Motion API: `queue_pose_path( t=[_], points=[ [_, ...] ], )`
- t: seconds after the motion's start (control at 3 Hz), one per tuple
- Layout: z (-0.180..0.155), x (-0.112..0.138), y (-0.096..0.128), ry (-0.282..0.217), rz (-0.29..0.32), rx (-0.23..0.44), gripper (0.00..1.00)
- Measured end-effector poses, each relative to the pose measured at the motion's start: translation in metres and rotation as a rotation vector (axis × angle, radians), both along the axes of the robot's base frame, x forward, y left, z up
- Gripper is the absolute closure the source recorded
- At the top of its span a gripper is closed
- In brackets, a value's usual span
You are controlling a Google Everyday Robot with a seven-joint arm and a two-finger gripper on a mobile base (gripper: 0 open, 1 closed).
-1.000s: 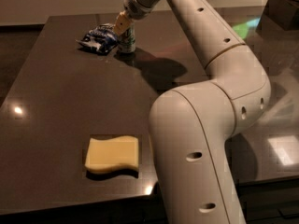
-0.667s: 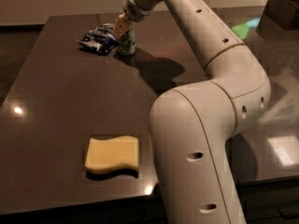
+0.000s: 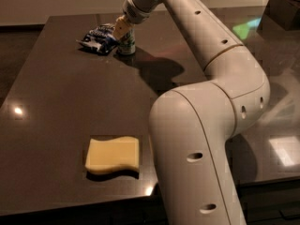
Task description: Move 7up can near blue chip bag
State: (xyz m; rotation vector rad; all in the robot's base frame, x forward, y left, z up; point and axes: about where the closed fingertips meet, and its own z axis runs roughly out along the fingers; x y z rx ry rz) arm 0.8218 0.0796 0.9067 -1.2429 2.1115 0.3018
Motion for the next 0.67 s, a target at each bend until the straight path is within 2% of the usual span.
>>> queue_pose_path(
  t=[0.33, 0.67],
  points=[
    [-0.0035, 0.0003, 0.0021, 0.005, 0.003, -0.001, 0.00],
    [-0.0036, 0.0003, 0.0022, 0.005, 0.003, -0.001, 0.00]
  ],
)
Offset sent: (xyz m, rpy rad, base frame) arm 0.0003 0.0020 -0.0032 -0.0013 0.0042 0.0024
